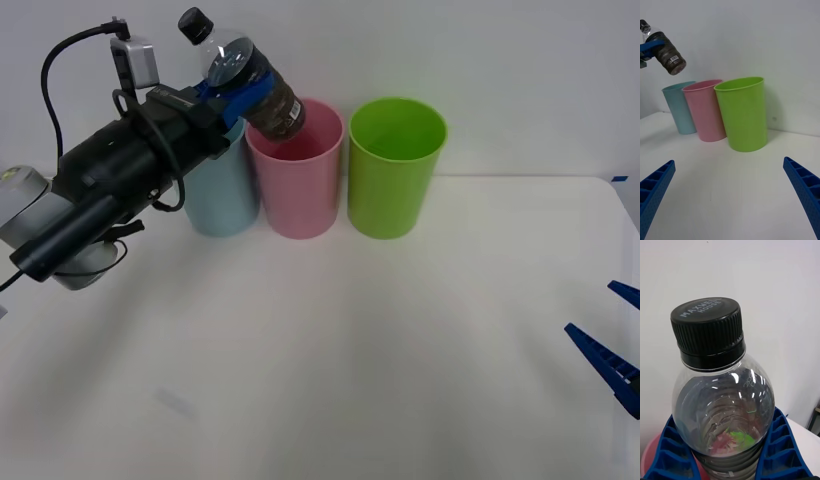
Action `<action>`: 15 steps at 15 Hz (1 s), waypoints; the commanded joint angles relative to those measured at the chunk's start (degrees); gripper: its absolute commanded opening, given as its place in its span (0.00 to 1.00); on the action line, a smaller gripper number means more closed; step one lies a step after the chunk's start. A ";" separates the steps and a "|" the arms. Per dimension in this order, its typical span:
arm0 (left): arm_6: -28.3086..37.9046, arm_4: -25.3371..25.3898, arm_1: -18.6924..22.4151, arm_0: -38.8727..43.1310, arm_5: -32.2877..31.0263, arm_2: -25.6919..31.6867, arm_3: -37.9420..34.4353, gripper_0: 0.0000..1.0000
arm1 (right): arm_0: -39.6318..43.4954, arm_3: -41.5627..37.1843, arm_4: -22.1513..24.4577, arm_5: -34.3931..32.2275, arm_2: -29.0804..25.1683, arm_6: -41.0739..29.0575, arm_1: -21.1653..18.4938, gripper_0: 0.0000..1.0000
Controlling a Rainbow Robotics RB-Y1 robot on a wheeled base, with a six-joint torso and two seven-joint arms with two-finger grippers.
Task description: Grasp the object on the table and drop it into the matching bin: aluminum can to the light blue bin, PET bottle to the pink bin.
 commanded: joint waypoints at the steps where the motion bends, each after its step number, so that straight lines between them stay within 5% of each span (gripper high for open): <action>1: 0.14 -1.11 -2.86 -7.39 -4.45 -2.75 10.00 0.00 | 0.00 0.00 0.00 0.00 0.00 0.00 0.00 1.00; 5: 0.67 -4.89 -7.43 -16.09 -8.67 -3.98 21.95 0.00 | 0.00 0.00 0.00 0.00 0.00 0.00 0.00 1.00; 9: 1.28 -9.64 -7.78 -21.01 -14.03 -3.10 29.95 0.00 | 0.00 0.00 0.00 0.00 0.00 0.00 0.00 1.00; 15: 3.75 -17.64 -7.43 -21.54 -15.26 -1.61 31.62 0.01 | 0.00 0.00 0.00 0.00 0.00 0.00 0.00 1.00</action>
